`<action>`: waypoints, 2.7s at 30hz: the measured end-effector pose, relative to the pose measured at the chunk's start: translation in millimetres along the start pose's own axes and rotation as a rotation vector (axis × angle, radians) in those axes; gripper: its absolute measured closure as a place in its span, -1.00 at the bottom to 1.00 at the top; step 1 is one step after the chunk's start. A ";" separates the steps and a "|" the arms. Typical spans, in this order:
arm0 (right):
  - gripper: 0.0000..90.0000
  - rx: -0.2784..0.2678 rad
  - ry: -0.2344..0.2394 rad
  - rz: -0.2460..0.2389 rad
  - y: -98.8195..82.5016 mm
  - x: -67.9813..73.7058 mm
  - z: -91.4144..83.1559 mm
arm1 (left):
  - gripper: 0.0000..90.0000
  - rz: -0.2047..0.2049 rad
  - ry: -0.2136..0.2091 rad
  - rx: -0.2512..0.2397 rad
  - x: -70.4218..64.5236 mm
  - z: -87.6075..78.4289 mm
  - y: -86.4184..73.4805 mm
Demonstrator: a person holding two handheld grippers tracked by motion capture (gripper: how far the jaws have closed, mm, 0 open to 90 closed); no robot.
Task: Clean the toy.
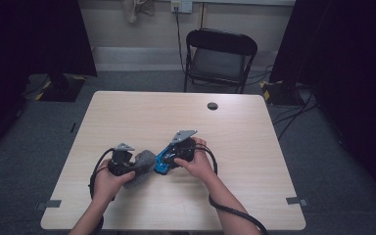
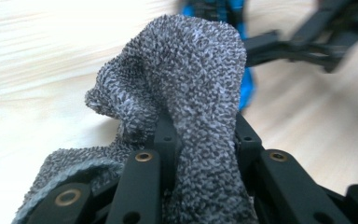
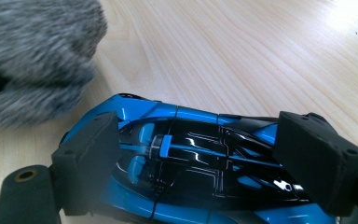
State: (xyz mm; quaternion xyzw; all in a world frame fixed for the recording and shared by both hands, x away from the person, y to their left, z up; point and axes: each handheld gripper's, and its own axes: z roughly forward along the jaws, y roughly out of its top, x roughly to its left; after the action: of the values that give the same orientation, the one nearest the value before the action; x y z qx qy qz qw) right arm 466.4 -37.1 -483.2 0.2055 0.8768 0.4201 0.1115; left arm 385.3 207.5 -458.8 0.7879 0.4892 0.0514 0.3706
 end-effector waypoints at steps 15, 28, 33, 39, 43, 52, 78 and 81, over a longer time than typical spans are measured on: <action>-0.68 0.000 0.004 -0.004 0.1 0.6 0.0 | -0.17 0.026 0.050 -0.075 13.6 -12.9 -1.6; -0.68 -0.001 0.004 -0.004 0.0 2.2 0.1 | -0.08 0.010 0.058 -0.036 29.7 -10.5 -15.5; -0.68 -0.005 0.004 -0.005 -0.4 2.5 0.1 | -0.03 0.018 0.054 -0.014 29.0 -1.0 -19.0; -0.68 -0.008 0.004 -0.005 -0.6 3.2 0.1 | 0.40 0.009 0.042 0.006 26.9 2.4 -18.3; -0.68 -0.010 0.005 -0.008 -0.9 3.7 0.1 | 0.61 -0.007 0.043 0.027 24.7 2.6 -15.1; -0.68 0.014 0.007 -0.004 2.3 3.1 0.4 | 0.68 -0.040 0.035 0.002 35.6 2.9 8.9; -0.68 -0.009 0.014 -0.016 -1.2 3.0 -0.3 | 0.67 -0.004 -0.019 -0.047 27.6 97.8 85.2; -0.68 -0.016 0.015 -0.016 -2.1 3.2 -0.4 | 0.67 0.019 -0.022 -0.037 26.0 95.9 84.1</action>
State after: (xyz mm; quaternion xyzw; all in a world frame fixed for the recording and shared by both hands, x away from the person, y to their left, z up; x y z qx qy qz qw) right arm 462.8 -37.0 -484.8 0.1943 0.8758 0.4279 0.1098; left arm 502.9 156.6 -481.8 0.7860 0.4765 0.0552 0.3901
